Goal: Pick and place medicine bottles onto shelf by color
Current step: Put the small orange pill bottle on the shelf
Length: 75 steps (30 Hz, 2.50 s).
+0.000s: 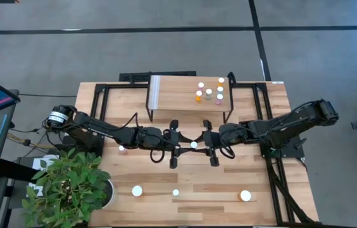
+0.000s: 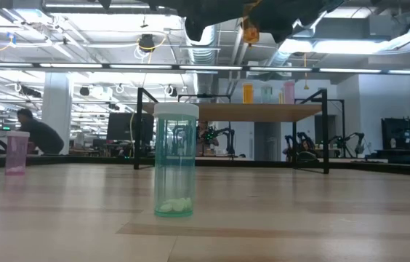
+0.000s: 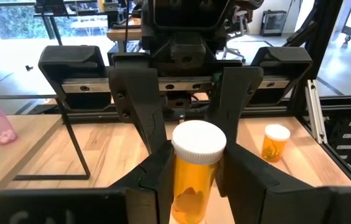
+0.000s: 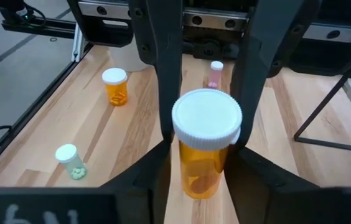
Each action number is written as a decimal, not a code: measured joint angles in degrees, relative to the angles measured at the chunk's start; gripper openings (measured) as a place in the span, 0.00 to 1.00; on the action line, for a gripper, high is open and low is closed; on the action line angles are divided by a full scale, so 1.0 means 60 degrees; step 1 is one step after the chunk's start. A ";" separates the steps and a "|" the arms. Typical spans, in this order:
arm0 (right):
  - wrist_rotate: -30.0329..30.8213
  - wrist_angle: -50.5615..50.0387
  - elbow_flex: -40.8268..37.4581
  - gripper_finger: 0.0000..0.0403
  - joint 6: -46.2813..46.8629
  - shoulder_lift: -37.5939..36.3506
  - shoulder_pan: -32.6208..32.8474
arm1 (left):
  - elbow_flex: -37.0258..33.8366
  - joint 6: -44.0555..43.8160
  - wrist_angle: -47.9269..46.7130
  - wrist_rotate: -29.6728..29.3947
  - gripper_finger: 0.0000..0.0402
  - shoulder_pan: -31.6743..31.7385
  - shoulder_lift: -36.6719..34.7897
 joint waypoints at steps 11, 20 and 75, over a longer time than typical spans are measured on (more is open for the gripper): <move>-0.0007 -0.0985 0.0022 0.53 0.0035 -0.0323 0.0000 | 0.0000 0.0084 -0.0087 -0.0078 0.25 0.0048 -0.0052; 0.0079 -0.3375 0.0015 0.52 0.1235 -0.1638 -0.0251 | -0.0011 0.0756 -0.0446 -0.1264 0.25 0.0597 -0.0940; 0.0506 -0.3621 -0.0186 0.49 0.1431 -0.2167 -0.0149 | 0.1005 -0.0843 -0.0185 0.0863 0.30 0.6124 0.1796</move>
